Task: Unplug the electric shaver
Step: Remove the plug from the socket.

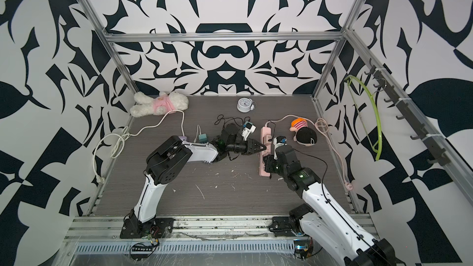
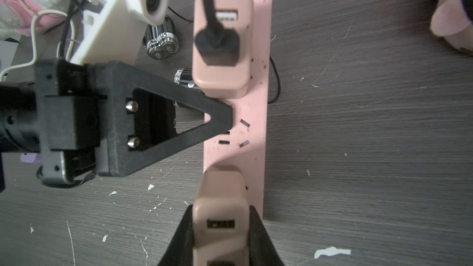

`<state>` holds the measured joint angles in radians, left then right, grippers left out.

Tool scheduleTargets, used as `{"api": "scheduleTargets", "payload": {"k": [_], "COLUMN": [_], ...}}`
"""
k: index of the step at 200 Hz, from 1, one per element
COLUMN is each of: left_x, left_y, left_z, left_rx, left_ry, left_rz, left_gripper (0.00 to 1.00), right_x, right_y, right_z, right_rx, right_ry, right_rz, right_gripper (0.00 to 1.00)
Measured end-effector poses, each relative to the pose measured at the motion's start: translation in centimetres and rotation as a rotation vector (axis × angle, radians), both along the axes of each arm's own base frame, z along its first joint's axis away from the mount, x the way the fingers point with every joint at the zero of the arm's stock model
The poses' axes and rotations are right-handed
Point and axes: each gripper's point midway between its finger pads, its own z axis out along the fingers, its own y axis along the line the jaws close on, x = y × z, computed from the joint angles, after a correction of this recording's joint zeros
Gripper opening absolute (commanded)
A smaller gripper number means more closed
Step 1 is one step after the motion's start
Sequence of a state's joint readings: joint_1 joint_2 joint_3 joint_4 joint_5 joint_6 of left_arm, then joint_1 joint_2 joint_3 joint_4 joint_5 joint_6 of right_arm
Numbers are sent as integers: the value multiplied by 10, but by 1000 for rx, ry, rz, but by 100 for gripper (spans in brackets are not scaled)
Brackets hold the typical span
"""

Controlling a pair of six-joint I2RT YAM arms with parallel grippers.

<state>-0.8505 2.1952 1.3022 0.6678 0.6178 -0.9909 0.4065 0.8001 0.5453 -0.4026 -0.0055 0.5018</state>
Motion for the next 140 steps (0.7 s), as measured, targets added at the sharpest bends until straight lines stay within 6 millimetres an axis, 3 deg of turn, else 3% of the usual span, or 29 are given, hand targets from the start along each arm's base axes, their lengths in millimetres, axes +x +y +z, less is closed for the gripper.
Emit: {"api": "scheduleTargets", "payload": {"k": [106,140], "left_x": [-7,-3], "left_y": [-6,-4], "left_z": [5,-4], "left_rx": [-5,17], "left_ry": [-39,-49], "left_rz": [-47,-35], "left_gripper": [0,0], "right_x": [-12,-16], "right_y": [-8,-10], "right_z": [7,12], "right_rx": [-13,-5], "right_ry": [-30,-63], "right_rz": [-5,-4], "right_gripper": [0,0]}}
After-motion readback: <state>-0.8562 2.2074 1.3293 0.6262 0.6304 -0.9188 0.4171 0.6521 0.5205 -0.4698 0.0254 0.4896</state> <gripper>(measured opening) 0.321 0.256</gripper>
